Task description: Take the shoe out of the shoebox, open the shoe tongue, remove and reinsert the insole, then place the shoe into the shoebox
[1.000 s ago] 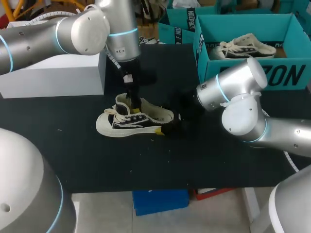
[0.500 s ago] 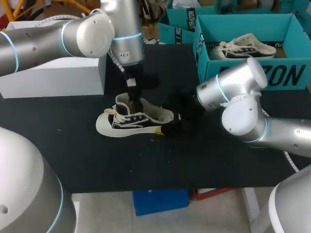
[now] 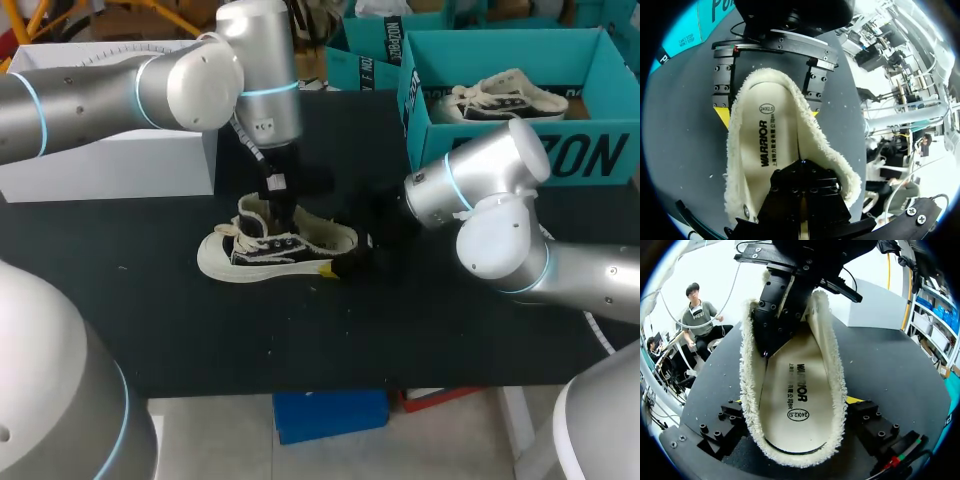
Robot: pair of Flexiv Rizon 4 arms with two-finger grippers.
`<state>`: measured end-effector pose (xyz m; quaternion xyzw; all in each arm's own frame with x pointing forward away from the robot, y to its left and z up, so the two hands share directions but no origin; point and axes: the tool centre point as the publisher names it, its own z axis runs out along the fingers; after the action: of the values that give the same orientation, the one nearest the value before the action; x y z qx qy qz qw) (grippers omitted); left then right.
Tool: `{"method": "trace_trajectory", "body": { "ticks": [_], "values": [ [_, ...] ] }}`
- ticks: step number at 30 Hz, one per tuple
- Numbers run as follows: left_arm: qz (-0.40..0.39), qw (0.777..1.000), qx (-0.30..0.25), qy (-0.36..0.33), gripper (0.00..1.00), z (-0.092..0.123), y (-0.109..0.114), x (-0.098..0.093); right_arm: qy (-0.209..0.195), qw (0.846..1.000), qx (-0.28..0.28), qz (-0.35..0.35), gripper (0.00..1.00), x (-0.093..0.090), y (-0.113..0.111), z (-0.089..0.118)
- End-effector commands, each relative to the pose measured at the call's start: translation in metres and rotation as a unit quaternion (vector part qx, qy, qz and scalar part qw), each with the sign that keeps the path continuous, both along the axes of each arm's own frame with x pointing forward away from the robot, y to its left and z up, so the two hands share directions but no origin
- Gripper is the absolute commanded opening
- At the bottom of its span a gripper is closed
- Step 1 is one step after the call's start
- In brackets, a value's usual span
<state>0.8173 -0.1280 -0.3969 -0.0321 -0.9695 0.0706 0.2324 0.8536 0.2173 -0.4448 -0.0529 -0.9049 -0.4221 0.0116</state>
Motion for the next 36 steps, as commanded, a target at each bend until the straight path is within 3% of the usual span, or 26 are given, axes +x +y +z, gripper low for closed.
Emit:
{"method": "trace_trajectory", "body": {
  "ticks": [1,21,23,24,28,36],
  "values": [
    [-0.001,1.0,0.008,-0.005,0.0,-0.006,-0.005,-0.003,0.0,1.0,-0.001,-0.001,0.0,0.0,0.001,-0.001],
    [0.02,1.0,0.012,-0.007,0.0,-0.021,-0.002,-0.01,0.0,1.0,-0.001,-0.001,0.0,0.0,0.001,-0.001],
    [0.023,1.0,0.01,-0.007,0.11,-0.022,-0.001,-0.01,0.0,1.0,-0.001,-0.001,0.0,0.0,0.001,-0.001],
    [0.025,1.0,0.009,-0.008,0.24,-0.022,0.0,-0.01,0.0,1.0,-0.001,-0.001,0.0,0.0,0.001,-0.001],
    [0.033,0.999,0.012,-0.018,0.31,-0.025,0.002,-0.009,0.0,1.0,-0.001,-0.001,0.0,0.0,0.001,-0.001],
    [0.042,0.996,0.029,-0.067,0.31,-0.028,0.003,-0.008,0.0,1.0,-0.001,-0.001,0.0,0.0,0.001,-0.001]
  ]
}}
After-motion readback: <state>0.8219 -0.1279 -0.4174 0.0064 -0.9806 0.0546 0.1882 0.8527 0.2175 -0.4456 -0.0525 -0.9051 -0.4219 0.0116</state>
